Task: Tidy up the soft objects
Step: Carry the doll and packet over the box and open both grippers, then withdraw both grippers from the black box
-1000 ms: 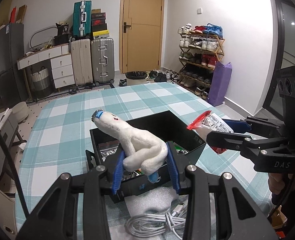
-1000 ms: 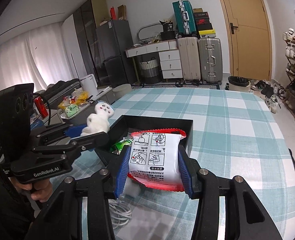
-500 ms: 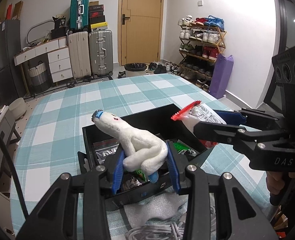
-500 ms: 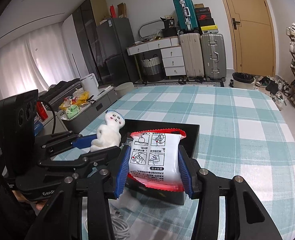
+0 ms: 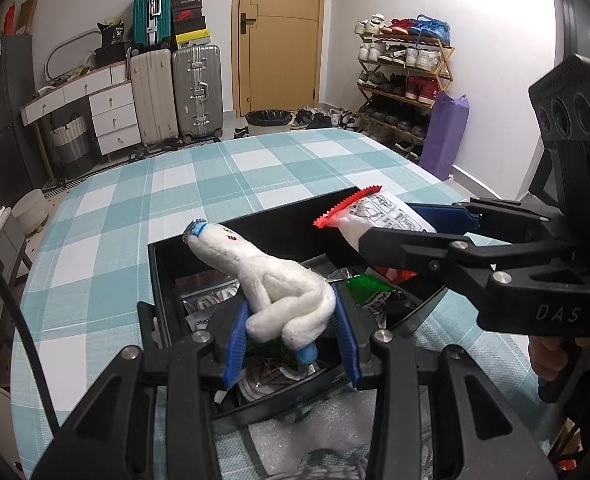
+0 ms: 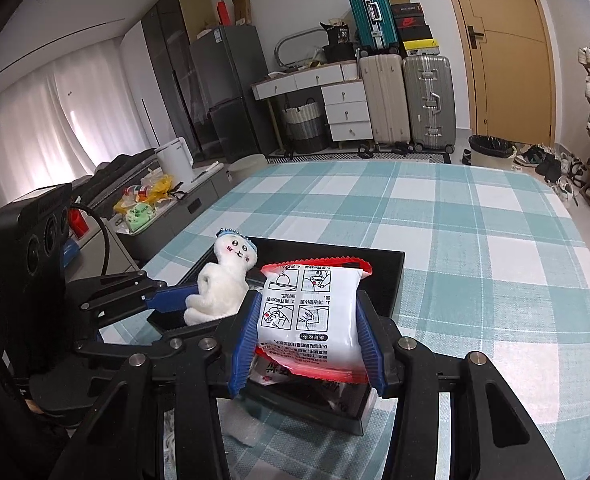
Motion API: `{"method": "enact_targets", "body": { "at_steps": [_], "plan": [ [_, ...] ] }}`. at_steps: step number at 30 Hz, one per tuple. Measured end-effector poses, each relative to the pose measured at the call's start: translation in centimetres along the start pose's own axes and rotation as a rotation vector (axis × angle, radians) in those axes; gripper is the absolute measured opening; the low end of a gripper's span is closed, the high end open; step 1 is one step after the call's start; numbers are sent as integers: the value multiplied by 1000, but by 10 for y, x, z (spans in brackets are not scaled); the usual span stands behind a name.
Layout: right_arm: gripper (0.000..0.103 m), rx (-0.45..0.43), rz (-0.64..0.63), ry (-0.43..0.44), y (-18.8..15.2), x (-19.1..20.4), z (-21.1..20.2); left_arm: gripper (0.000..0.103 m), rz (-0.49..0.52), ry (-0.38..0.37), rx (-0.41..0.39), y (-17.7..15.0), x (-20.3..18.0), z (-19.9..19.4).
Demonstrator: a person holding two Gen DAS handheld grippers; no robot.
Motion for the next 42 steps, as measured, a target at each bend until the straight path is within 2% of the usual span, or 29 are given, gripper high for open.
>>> {"method": "enact_targets", "body": {
  "at_steps": [14, 17, 20, 22, 24, 26, 28, 30, 31, 33, 35, 42],
  "plan": [
    [46, 30, -25, -25, 2, -4, 23, 38, 6, -11, 12, -1, 3, 8],
    [47, 36, -25, -42, 1, -7, 26, 41, 3, -9, 14, -1, 4, 9],
    [50, 31, -28, -48, 2, -9, 26, 45, -28, -25, 25, -2, 9, 10],
    [59, 23, -25, -46, 2, -10, 22, 46, -43, -47, 20, -3, 10, 9],
    [63, 14, -25, -41, 3, -10, 18, 51, -40, -44, 21, -3, 9, 7],
    [69, 6, -27, -45, 3, -10, 12, 62, -32, -33, 15, -3, 7, 3],
    [87, -13, -18, -60, 4, -13, 5, 64, -27, -20, 9, -3, 7, -2],
    [94, -33, 0, -64, 4, -16, -2, 77, -28, -8, 12, -4, 7, -6],
    [96, -35, 7, -66, 4, -18, -5, 85, -33, 5, 2, -5, 8, -10],
    [102, -37, 19, -77, 2, -22, -12, 93, -39, 11, -23, -5, 9, -18],
    [102, -43, 25, -87, 0, -25, -18, 103, -49, 24, -34, -7, 10, -26],
    [102, -52, 32, -94, -16, -22, -35, 103, -90, 47, -57, -21, 19, -47]
  ]
}}
Point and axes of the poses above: each gripper's, at about its wrist camera, not at the fingertips, and z roughly the way its jaws point, x to its left, y to its top, the point moved 9 cm from there along z, roughly the way its jaws point, and after that the axes turned 5 degrees about z, right-handed, at the moved point
